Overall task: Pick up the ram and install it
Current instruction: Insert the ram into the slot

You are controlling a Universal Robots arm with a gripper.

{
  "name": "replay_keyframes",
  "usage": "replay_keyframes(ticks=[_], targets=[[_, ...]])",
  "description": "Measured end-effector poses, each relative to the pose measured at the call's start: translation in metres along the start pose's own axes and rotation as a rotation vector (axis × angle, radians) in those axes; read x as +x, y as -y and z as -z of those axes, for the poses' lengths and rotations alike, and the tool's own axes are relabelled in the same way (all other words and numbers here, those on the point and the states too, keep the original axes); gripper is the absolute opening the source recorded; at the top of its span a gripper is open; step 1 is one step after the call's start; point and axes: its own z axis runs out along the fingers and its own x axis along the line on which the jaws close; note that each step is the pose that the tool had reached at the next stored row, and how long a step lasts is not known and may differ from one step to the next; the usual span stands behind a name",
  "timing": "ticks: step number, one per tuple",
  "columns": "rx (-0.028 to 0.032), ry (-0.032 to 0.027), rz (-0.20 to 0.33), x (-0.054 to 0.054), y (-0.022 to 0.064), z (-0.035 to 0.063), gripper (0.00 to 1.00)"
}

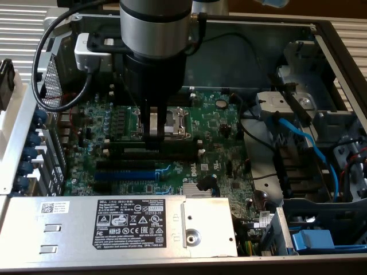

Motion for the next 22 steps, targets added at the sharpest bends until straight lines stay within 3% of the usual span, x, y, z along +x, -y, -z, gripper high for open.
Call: replay_keyframes(ticks=[4,7,15,22], targets=[[-0.0001,0.0000,0.000,0.0000,0.0000,0.0000,0.14],[0.0000,-0.0001,0.000,0.0000,0.0000,0.0000,0.27],[0.0001,0.0000,0.000,0.0000,0.0000,0.0006,0.27],[0.0001,0.0000,0.000,0.0002,-0.0001,0.0094,0.27]])
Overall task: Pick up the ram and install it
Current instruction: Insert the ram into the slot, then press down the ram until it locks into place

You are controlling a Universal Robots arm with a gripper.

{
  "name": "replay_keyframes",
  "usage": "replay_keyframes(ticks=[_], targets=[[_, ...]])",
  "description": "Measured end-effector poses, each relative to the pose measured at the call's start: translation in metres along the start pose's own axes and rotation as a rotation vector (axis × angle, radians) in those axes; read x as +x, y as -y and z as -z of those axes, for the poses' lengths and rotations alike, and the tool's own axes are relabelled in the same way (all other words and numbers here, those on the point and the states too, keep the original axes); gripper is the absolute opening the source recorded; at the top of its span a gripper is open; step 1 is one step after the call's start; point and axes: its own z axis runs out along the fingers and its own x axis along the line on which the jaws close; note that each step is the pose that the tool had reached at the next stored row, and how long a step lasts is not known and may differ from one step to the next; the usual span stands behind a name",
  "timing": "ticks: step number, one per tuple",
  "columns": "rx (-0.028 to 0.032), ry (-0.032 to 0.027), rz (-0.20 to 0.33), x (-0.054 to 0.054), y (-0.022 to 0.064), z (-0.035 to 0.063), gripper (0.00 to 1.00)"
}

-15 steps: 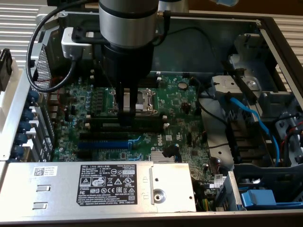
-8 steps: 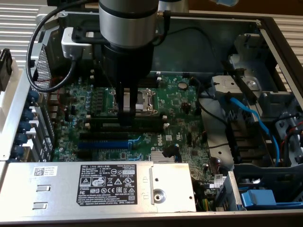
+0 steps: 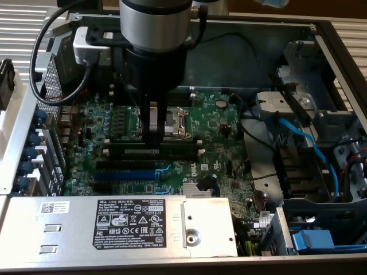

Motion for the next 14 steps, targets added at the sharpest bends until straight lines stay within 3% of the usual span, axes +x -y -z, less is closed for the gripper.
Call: replay_keyframes(ticks=[4,14], targets=[[0.0000,0.0000,0.000,0.0001,0.0000,0.0043,0.27],[0.0000,-0.0001,0.000,0.0001,0.0000,0.0043,0.27]])
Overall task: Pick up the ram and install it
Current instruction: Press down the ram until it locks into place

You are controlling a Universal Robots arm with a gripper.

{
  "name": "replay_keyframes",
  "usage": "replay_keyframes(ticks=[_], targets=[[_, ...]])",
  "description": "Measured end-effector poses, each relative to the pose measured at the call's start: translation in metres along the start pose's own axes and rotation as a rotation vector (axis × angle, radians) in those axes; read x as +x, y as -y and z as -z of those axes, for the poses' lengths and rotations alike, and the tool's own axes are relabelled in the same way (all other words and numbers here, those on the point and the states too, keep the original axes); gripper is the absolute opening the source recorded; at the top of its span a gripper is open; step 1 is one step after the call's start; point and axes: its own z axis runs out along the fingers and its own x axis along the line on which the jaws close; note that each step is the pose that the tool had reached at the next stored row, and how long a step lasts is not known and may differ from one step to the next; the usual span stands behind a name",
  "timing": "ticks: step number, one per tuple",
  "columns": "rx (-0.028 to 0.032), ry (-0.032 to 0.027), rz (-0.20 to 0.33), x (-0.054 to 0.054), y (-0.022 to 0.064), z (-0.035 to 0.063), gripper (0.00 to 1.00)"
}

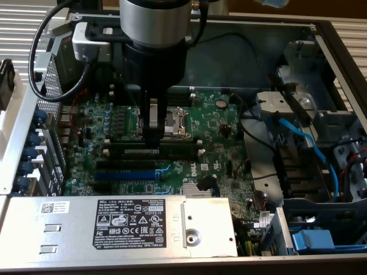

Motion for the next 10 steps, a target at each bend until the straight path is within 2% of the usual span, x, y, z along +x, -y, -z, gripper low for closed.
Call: replay_keyframes(ticks=[5,7,10], targets=[[0.0000,0.0000,0.000,0.0000,0.0000,0.0000,0.25],[0.0000,0.0000,0.000,0.0000,0.0000,0.0000,0.12],[0.0000,0.0000,0.000,0.0000,0.0000,0.0000,0.10]])
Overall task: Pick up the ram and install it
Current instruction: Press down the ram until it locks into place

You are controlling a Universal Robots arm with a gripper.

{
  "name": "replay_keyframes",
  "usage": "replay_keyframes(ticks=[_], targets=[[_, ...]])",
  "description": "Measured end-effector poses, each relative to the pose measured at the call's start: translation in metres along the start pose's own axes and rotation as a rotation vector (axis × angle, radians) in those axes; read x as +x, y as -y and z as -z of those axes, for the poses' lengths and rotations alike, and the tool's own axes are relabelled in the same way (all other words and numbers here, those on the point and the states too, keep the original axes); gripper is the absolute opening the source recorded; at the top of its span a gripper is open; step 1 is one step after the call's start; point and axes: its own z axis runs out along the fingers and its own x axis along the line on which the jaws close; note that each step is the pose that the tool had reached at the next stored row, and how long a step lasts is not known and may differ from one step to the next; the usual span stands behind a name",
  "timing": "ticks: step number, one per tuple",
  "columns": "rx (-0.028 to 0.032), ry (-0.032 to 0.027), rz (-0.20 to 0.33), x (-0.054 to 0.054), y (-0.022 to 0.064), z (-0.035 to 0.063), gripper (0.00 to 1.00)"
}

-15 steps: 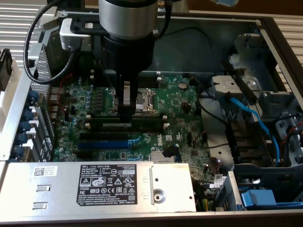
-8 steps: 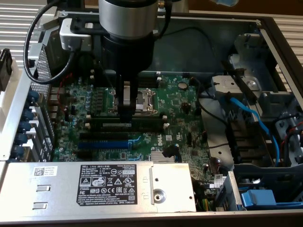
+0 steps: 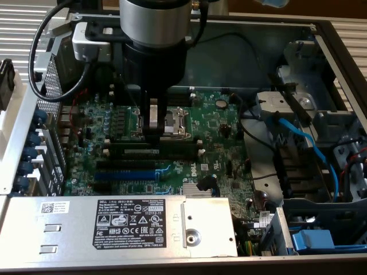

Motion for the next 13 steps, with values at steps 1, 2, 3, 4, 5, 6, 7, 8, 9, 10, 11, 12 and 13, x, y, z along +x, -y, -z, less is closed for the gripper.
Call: replay_keyframes(ticks=[1,2,3,4,5,6,7,8,9,10,11,12,13], targets=[[0.0000,0.0000,0.000,0.0000,0.0000,0.0000,0.10],[0.0000,0.0000,0.000,0.0000,0.0000,0.0000,0.10],[0.0000,0.0000,0.000,0.0000,0.0000,0.0000,0.10],[0.0000,0.0000,0.000,0.0000,0.0000,0.0000,0.10],[0.0000,0.0000,0.000,0.0000,0.0000,0.0000,0.10],[0.0000,0.0000,0.000,0.0000,0.0000,0.0000,0.10],[0.0000,0.0000,0.000,0.0000,0.0006,0.0000,0.10],[-0.0001,-0.0001,0.000,0.0000,0.0019,0.0001,0.10],[-0.0007,-0.0002,0.000,-0.0001,0.0039,0.0001,0.10],[-0.0011,0.0000,0.000,-0.0002,0.0062,0.0001,0.10],[-0.0011,0.0000,0.000,-0.0002,0.0074,0.0001,0.10],[-0.0012,0.0000,0.000,-0.0002,0.0075,0.0001,0.10],[-0.0013,-0.0001,0.000,-0.0002,0.0075,0.0001,0.10]])
